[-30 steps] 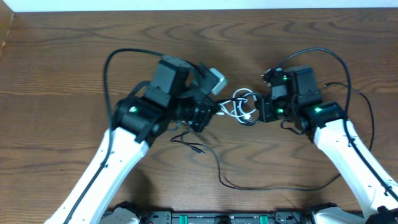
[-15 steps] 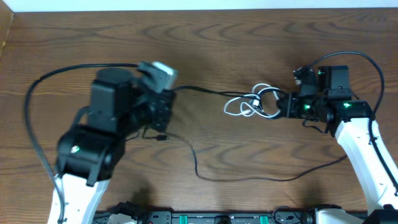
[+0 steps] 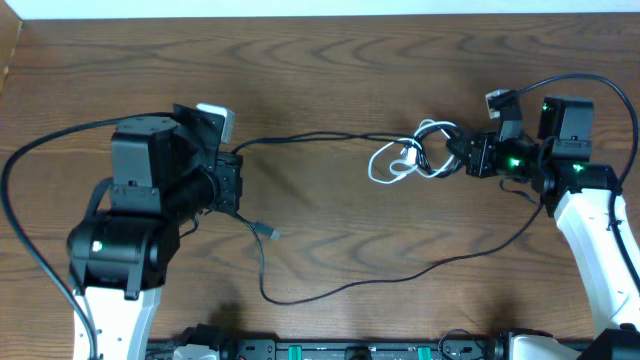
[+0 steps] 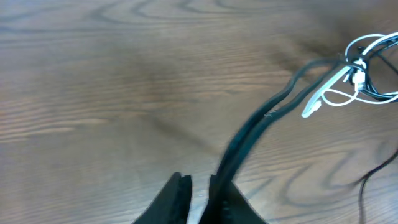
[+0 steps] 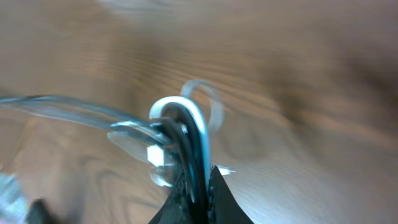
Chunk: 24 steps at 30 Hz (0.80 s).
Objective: Untangle cables
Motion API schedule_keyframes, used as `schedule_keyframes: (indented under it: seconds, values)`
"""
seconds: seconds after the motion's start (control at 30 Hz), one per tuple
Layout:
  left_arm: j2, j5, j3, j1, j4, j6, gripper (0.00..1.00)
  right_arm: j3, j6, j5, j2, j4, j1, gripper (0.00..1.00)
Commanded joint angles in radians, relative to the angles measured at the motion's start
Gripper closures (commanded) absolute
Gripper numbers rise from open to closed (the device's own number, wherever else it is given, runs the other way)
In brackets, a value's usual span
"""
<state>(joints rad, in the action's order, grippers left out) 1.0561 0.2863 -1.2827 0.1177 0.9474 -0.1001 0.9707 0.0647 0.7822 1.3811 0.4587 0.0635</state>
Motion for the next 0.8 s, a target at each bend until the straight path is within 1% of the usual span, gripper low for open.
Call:
schedule_keyframes:
  seconds: [0.0, 0.07, 0.13, 0.2, 0.37, 0.43, 0.5, 0.7, 0.77]
  values:
    - [0.023, 0.153, -0.011, -0.007, 0.000, -0.022, 0.69, 0.002, -0.063, 0.260, 0.003, -0.071, 0.008, 0.99]
    - [0.035, 0.325, -0.011, -0.007, -0.002, -0.102, 0.62, 0.002, -0.063, 0.336, 0.003, -0.130, 0.007, 0.99]
    - [0.048, 0.471, -0.011, -0.007, -0.002, -0.155, 0.57, 0.002, -0.063, 0.426, 0.003, -0.198, 0.007, 0.99]
    - [0.053, 0.518, -0.011, -0.007, -0.001, -0.178, 0.55, 0.002, -0.063, 0.495, 0.003, -0.242, 0.005, 0.99]
    - [0.054, 0.518, -0.011, -0.006, -0.003, -0.195, 0.53, 0.002, -0.072, 0.595, 0.003, -0.281, -0.016, 0.99]
    - [0.055, 0.518, -0.011, 0.003, -0.009, -0.195, 0.53, 0.002, -0.126, 0.669, 0.003, -0.295, -0.039, 0.99]
    - [0.055, 0.518, -0.011, 0.015, -0.015, -0.196, 0.53, 0.002, -0.161, 0.703, 0.003, -0.301, -0.060, 0.99]
    - [0.055, 0.517, -0.011, 0.041, -0.066, -0.198, 0.52, 0.002, -0.248, 0.702, 0.003, -0.301, -0.159, 0.99]
    - [0.057, 0.517, -0.011, 0.041, -0.071, -0.234, 0.52, 0.002, -0.277, 0.702, 0.003, -0.302, -0.188, 0.99]
